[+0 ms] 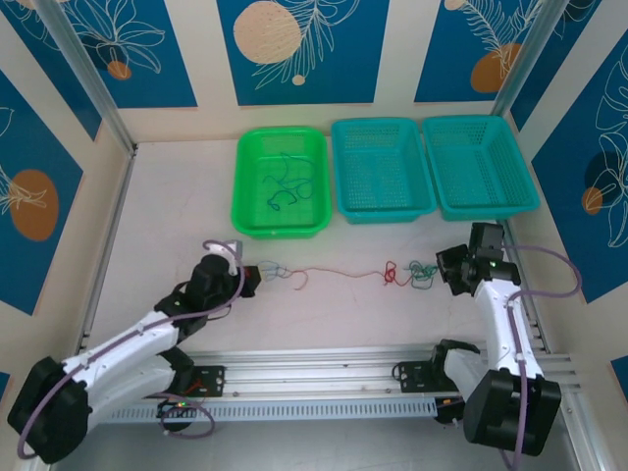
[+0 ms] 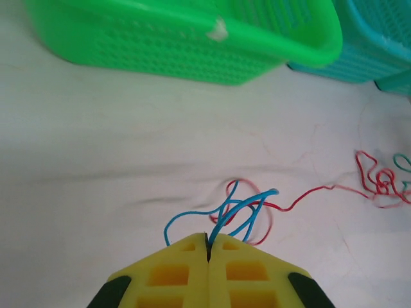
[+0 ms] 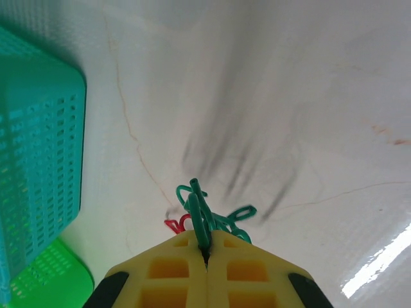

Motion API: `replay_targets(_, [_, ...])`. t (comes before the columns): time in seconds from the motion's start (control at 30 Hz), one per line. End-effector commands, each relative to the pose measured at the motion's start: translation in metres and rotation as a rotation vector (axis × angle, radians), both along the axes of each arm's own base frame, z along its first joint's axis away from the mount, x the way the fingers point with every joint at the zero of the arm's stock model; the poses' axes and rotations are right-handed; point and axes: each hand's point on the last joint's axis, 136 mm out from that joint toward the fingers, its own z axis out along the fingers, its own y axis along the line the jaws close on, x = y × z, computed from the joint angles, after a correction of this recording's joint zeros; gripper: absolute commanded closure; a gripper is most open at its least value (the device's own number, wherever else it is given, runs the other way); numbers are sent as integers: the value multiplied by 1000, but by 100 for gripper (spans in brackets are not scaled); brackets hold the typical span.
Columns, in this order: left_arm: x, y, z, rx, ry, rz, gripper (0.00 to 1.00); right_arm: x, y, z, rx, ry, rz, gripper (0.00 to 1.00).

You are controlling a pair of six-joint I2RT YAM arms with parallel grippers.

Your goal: Untangle the cables

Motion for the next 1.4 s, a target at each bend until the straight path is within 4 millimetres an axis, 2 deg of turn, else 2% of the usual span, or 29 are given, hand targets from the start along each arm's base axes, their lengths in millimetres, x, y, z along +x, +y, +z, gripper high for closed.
replay_targets(0.0, [-10,33,-23,88,63,46,100,-8,-12,10,-10,4,-38,100])
replay_targets(0.17, [-15,53,-25,60,75,87,100,-15,-22,12,1,-15,-83,100])
replay_targets(0.23, [-16,53,-25,44,79,78,100,-7,-16,19,-2,-74,-23,100])
replay_targets(0.3, [-15,42,-20,-5,59,33,100,13,13,34,50,-224,157,100])
replay_targets(0.33, [-14,34,-17,-40,44,-5,100,22,35,42,88,-308,269,100])
replay_targets(0.37, [-14,25,-11,-79,23,-43,100,27,58,51,112,-386,390,95])
replay_targets(0.47, [-11,7,4,-157,-26,-120,100,23,105,56,49,-437,630,73])
replay_targets(0.53, [-11,2,11,-169,-40,-156,100,20,130,60,-28,-461,766,67])
replay_targets(0.6, [-13,-3,18,-176,-55,-190,100,16,151,63,-83,-483,873,50])
replay_targets(0.67, [-15,-8,24,-184,-63,-222,100,11,164,64,-139,-471,944,28])
replay_targets(0.7, [-17,-10,26,-190,-64,-237,100,11,167,66,-169,-462,962,24])
replay_targets(0.8, [-20,-17,36,-220,-80,-274,100,3,198,77,-182,-523,1110,23])
replay_targets(0.87, [-22,-23,47,-253,-100,-304,100,-10,234,85,-157,-632,1277,23])
replay_targets(1.0, [-25,-30,71,-265,-123,-350,100,-17,271,84,-301,-741,1441,18])
replay_targets(1.13, [-24,-33,94,-285,-149,-350,100,-30,312,95,-253,-910,1556,15])
replay_targets(1.3, [-24,-40,109,-307,-168,-358,100,-37,342,94,-218,-1056,1646,13])
replay_targets(1.37, [-24,-42,112,-313,-173,-361,100,-33,349,90,-230,-1099,1648,14])
